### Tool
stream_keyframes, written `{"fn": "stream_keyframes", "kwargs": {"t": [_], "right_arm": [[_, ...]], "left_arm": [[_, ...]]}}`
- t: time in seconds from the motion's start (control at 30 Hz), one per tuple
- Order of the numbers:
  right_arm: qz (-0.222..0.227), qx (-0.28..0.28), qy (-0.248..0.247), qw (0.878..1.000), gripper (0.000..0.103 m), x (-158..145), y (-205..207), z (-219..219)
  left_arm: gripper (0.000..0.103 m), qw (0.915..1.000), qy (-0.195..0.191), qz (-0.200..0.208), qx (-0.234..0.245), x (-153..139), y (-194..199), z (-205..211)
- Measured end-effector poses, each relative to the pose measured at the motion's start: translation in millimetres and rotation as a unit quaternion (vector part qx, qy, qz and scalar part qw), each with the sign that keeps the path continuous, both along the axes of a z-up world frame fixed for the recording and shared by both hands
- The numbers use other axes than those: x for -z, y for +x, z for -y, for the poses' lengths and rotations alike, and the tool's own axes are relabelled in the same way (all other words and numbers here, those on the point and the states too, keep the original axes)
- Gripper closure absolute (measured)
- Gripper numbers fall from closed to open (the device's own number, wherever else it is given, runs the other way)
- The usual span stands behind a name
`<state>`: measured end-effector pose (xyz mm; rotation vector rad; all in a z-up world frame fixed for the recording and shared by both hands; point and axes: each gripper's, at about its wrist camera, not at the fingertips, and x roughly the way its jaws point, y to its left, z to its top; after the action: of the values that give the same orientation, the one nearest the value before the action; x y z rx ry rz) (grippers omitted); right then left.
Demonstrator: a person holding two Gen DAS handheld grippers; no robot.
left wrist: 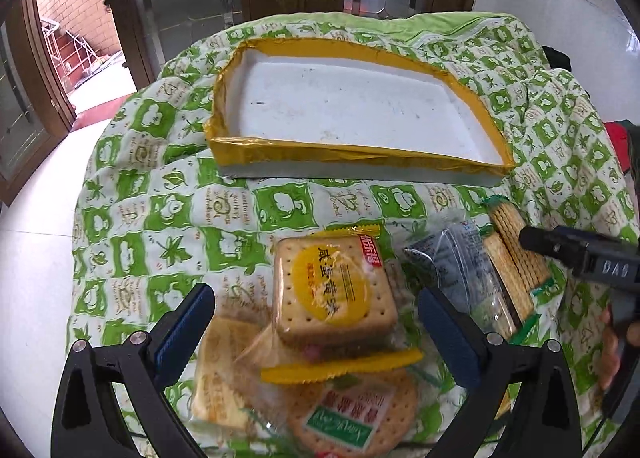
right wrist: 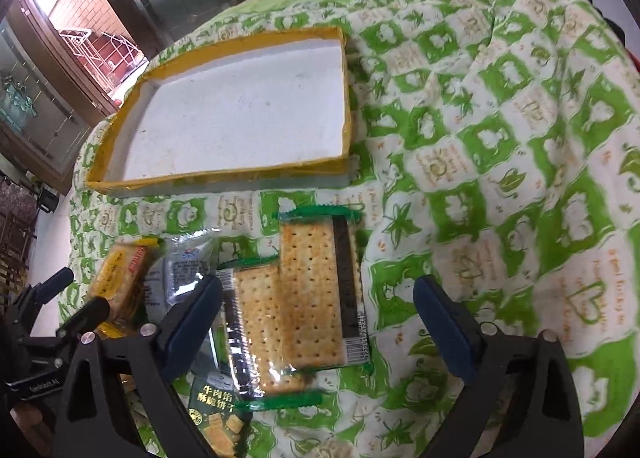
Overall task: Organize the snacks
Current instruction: 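Grasp the square yellow-labelled cracker pack with left tool while right tool grasps long soda cracker pack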
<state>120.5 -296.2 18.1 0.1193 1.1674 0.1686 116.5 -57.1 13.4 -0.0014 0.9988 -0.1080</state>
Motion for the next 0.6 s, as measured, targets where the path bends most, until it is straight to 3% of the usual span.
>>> {"fn": "stream_keyframes", "kwargs": {"t": [0.1, 0.27, 0.37, 0.53, 0.6], "right_arm": [[-0.016, -0.001, 0.007, 1.0, 0.023, 12, 1, 1], [-0.032, 0.006, 0.009, 0.999, 0.029, 24, 5, 2], [-0.036, 0.007, 0.006, 0.999, 0.033, 25, 5, 5], [-0.035, 0.006, 0.003, 0.999, 0.038, 26, 7, 2], [-0.031, 0.007, 0.002, 1.0, 0.049, 26, 6, 2]], "left_arm": [[0.001, 0.9998, 0.016, -0.008, 0.003, 7, 7, 7], [0.001, 0.9993, 0.031, -0.022, 0.005, 17, 17, 12], [0.003, 0.999, 0.014, -0.042, 0.01, 23, 22, 10], [0.027, 0.9977, -0.01, -0.064, 0.022, 31, 25, 10], [0.029, 0.9978, -0.013, -0.062, 0.022, 32, 23, 11]]}}
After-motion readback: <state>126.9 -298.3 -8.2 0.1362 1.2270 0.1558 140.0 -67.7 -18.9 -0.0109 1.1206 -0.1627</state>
